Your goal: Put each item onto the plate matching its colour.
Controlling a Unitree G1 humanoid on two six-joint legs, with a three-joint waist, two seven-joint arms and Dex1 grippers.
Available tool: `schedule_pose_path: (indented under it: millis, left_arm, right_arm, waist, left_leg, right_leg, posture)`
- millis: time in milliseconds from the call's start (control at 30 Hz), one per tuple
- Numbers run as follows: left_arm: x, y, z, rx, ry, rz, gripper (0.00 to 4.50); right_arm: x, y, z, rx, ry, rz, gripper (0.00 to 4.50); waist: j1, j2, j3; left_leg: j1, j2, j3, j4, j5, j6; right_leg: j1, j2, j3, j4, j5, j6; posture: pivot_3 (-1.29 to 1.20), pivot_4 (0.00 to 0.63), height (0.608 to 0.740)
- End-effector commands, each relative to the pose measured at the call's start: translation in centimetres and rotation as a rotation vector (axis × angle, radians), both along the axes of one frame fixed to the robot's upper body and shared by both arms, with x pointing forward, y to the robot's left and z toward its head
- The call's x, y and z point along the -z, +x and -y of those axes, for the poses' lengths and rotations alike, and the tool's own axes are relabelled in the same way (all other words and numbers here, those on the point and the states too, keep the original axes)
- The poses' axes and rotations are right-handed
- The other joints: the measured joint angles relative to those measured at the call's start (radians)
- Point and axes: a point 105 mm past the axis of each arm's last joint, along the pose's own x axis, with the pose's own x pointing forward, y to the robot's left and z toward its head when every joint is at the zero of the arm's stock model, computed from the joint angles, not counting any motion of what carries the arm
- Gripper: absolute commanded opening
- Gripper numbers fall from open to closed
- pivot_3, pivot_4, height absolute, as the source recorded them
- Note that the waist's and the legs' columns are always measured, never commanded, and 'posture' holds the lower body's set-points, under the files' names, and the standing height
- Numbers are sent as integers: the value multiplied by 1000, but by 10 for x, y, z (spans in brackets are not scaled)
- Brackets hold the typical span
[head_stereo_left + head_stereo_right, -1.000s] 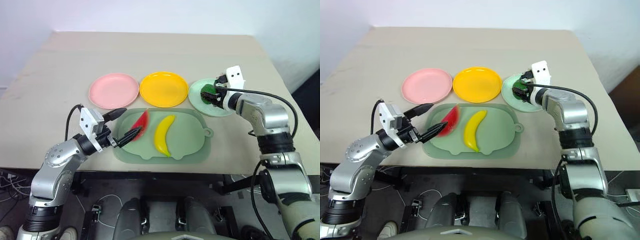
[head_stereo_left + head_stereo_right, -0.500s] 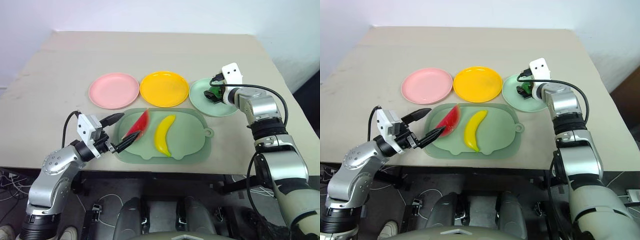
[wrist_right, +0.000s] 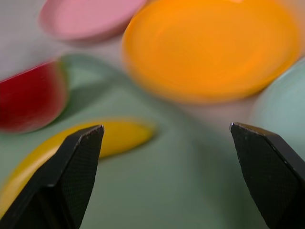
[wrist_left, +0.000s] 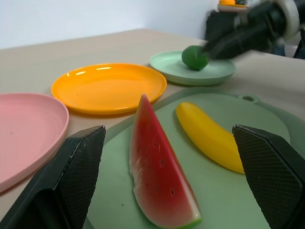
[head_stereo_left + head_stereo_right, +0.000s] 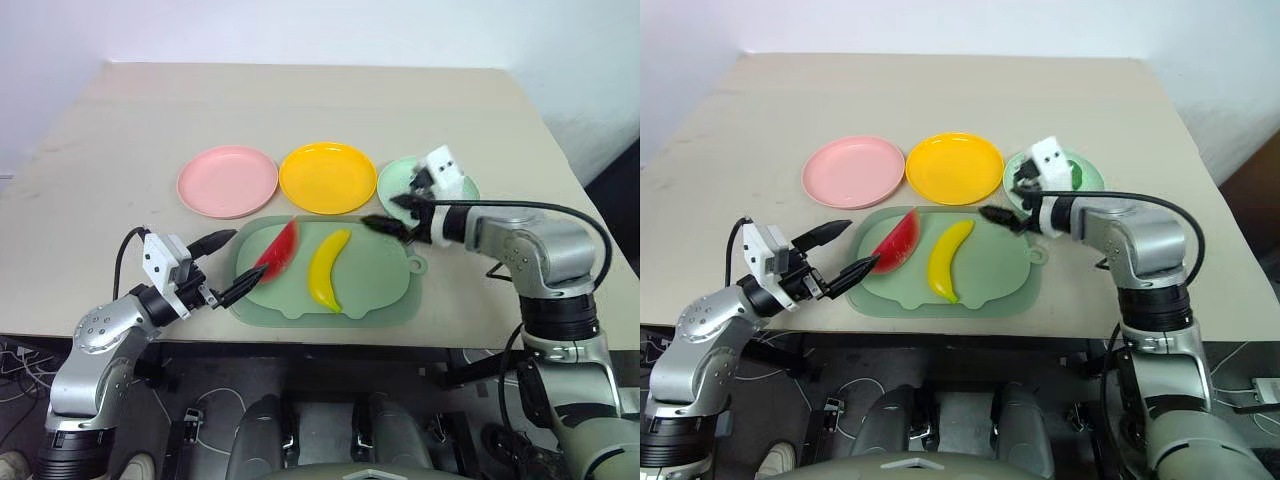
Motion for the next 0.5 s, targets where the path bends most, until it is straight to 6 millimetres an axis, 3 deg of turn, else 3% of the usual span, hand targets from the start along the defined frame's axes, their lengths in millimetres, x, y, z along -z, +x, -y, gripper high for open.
schedule_pose_path:
  millis: [33,200,500]
  left_arm:
    - [-7,-2,-4,-9,6,42,4500]
    - [-7,-4,-2,-5,3,36,4500]
    - [-6,-3,-2,0,6,33,4500]
  right_arm:
    - [-6,-18,-13,-55,50,-100,4483]
    - [-2,-35,-32,-137,147,-220,4483]
    - [15,-27,-59,-85,146,-313,4483]
  waist:
    - [1,0,0]
    - [2,0,0]
    - [-1,0,0]
  left_leg:
    - [-1,0,0,0,0,0]
    - [-1,0,0,0,0,0]
    - [-1,-2,0,0,0,0]
  right_leg:
    - [0,0,0,0,0,0]
    - [-1,0,-1,0,0,0]
    - [-1,0,-1,0,0,0]
  posture:
    - [0,150,695]
    - [0,150,695]
    - [0,150,695]
